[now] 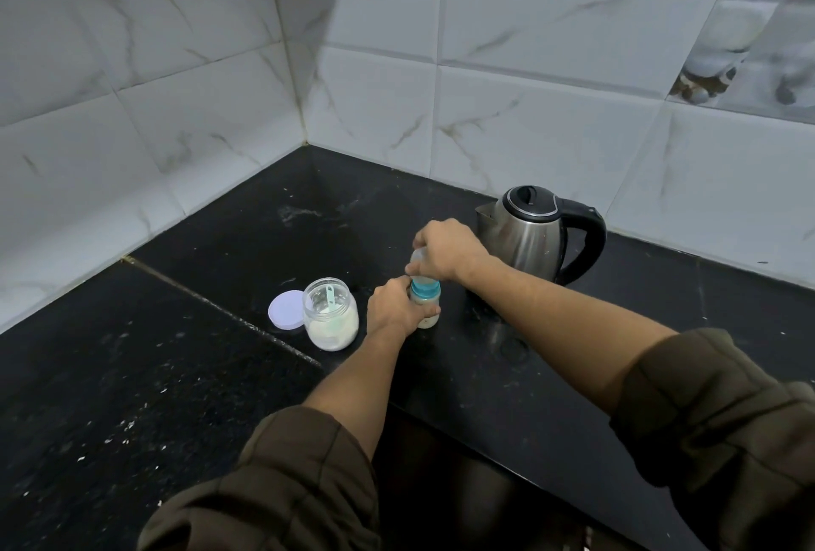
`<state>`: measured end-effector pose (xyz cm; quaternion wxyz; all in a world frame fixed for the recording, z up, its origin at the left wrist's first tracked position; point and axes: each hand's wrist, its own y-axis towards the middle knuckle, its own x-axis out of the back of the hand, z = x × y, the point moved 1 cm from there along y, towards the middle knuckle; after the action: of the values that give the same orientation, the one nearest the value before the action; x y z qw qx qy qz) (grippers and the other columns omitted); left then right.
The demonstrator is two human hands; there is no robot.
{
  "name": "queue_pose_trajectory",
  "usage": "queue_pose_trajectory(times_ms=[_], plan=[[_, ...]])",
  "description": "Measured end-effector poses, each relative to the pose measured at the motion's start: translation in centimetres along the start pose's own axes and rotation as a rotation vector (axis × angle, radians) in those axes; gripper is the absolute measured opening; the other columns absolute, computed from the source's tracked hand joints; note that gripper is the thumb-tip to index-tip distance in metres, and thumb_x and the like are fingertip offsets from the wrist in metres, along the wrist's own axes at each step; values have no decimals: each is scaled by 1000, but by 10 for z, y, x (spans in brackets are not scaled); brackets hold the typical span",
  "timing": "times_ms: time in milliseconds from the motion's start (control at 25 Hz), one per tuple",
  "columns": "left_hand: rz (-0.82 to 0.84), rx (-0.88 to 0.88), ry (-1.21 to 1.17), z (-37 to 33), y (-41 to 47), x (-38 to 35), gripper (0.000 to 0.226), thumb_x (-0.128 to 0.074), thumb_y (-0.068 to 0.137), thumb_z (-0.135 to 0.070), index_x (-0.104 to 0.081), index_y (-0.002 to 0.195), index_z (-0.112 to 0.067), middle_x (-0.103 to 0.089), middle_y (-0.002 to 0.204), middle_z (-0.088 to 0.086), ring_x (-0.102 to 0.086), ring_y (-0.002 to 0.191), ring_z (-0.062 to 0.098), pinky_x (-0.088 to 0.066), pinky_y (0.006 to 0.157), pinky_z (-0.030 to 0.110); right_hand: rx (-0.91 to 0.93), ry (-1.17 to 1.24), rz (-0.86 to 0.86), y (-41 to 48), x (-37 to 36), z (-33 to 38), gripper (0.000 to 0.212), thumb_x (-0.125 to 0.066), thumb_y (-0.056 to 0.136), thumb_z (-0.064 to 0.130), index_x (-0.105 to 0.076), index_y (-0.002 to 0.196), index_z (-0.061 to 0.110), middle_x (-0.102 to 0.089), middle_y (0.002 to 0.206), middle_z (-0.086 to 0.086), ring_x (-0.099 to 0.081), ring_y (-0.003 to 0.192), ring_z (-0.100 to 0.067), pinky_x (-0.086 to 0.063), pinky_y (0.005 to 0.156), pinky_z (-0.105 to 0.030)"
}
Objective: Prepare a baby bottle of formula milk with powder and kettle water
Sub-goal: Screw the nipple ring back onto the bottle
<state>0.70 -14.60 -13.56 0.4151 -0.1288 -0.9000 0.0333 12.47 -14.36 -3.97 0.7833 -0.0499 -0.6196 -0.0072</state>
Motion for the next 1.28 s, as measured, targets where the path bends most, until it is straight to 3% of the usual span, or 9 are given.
queue_pose_trajectory(times_ms=[160, 400, 600, 800, 920, 1040, 1160, 1280], plan=[[5, 1, -11, 3, 1, 1, 62, -88, 75, -44, -67, 129, -25, -74, 116, 1, -67, 112, 21, -54, 97, 41, 40, -99, 72, 0, -9, 3, 47, -71, 97, 42, -69, 135, 16, -73, 125, -8, -70, 110, -26, -53, 79, -33], [6, 2, 3, 5, 7, 2, 54, -89, 70, -48, -73, 119, -31, -76, 109, -4, -68, 105, 19, -56, 93, 39, 66, -196, 129, 1, -10, 1, 48, -70, 96, 48, -70, 130, 14, -74, 119, -9, -70, 103, -27, -55, 75, -34], [12, 7, 27, 6, 12, 2, 41, -89, 67, -49, -73, 99, -31, -74, 91, -9, -68, 91, 15, -55, 80, 35, 79, -249, 143, 5, -11, 0, 60, -76, 92, 52, -68, 136, 12, -73, 124, -10, -70, 110, -28, -60, 94, -42], [-11, 21, -14, 10, 15, 1, 35, -89, 61, -52, -61, 69, -34, -67, 71, -13, -64, 76, 11, -46, 65, 29, 116, -263, 117, 2, -20, -7, 55, -70, 94, 56, -71, 133, 16, -73, 105, -6, -70, 95, -25, -60, 79, -38], [-19, 21, -12, 10, 14, 0, 36, -88, 60, -53, -59, 66, -33, -66, 71, -12, -64, 76, 12, -47, 66, 31, 122, -279, 74, -2, -27, -12, 53, -62, 98, 58, -68, 132, 18, -63, 90, -2, -63, 82, -22, -54, 68, -35], [-24, 1, 7, 8, 14, 0, 33, -87, 61, -52, -62, 70, -31, -69, 75, -8, -66, 78, 15, -54, 70, 34, 139, -218, 65, -5, -34, -18, 58, -57, 101, 58, -56, 146, 22, -70, 114, -7, -68, 100, -25, -60, 85, -40], [-62, -35, 5, 3, 10, 0, 24, -72, 64, -45, -68, 76, -25, -69, 73, -6, -68, 78, 20, -57, 71, 35, 137, 49, 61, -16, -45, -30, 81, -62, 100, 51, -22, 167, 28, -53, 153, -10, -58, 130, -31, -51, 107, -47], [-136, -52, -8, -3, 9, 8, 25, -66, 63, -46, -69, 80, -28, -69, 71, -9, -67, 76, 18, -55, 69, 32, 99, 286, -18, -24, -50, -39, 99, -70, 98, 42, -1, 168, 29, -51, 153, -12, -59, 130, -32, -48, 111, -49]])
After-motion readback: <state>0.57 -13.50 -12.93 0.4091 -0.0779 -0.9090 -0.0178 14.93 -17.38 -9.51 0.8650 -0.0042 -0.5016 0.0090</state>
